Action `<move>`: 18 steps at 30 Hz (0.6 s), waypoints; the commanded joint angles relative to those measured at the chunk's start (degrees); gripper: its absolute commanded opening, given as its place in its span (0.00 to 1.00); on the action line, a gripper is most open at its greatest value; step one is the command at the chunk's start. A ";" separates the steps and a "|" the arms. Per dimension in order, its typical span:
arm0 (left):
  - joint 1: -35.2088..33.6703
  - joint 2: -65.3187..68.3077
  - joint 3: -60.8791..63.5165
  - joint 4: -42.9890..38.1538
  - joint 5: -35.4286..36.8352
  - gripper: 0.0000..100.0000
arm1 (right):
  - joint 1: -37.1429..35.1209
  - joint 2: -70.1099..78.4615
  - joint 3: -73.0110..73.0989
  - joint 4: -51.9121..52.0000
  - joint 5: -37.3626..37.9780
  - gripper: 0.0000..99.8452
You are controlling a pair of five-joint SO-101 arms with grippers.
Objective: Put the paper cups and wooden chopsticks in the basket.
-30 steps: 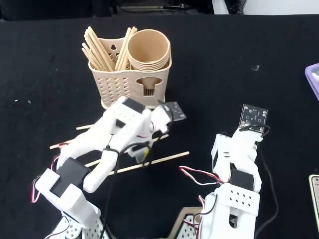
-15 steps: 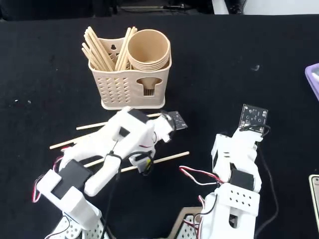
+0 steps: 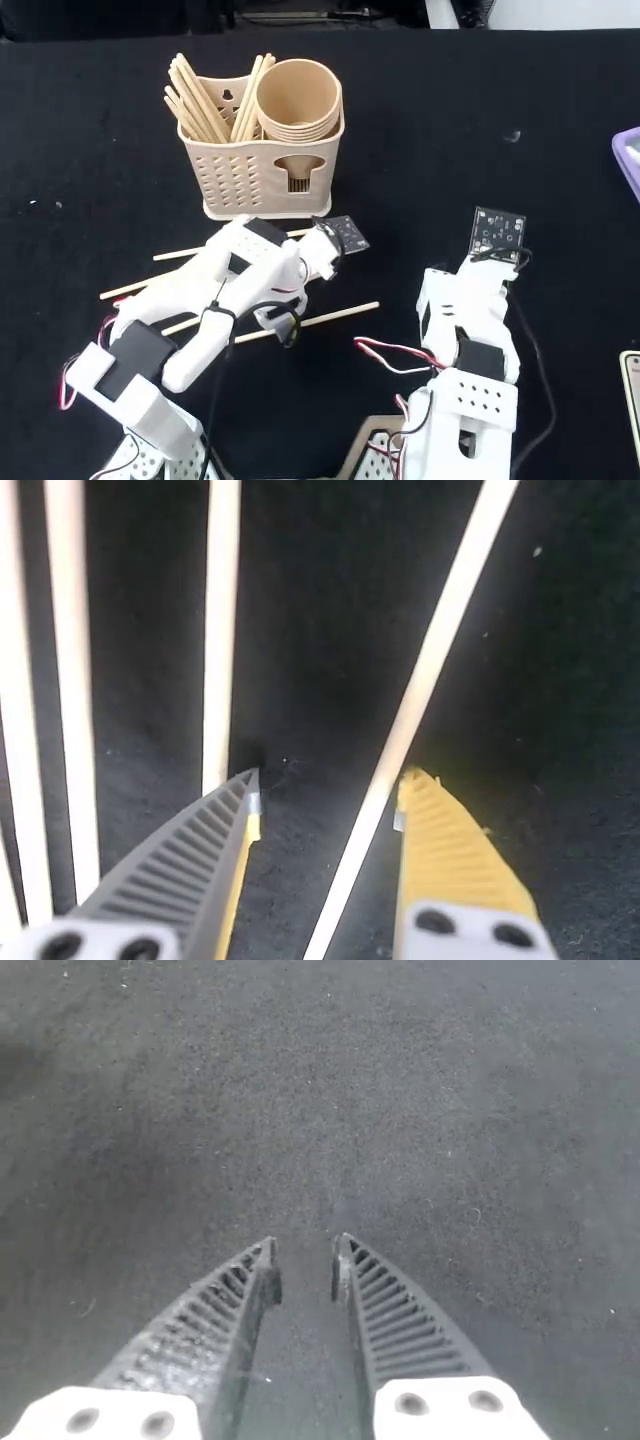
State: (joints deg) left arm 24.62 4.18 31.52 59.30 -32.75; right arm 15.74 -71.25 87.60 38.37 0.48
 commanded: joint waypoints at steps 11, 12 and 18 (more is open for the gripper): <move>-4.79 -0.09 -3.82 -3.43 -0.88 0.10 | -0.88 -1.36 -1.54 -1.41 0.62 0.10; -4.09 -0.09 -2.68 -3.43 -0.79 0.08 | -0.88 -1.36 -1.54 -1.41 0.62 0.10; -0.48 -1.41 0.92 -2.64 -0.35 0.03 | -0.88 -1.36 -1.54 -1.41 0.62 0.10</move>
State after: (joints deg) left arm 22.68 4.18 31.25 56.40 -33.27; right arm 15.74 -71.25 87.60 38.37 0.48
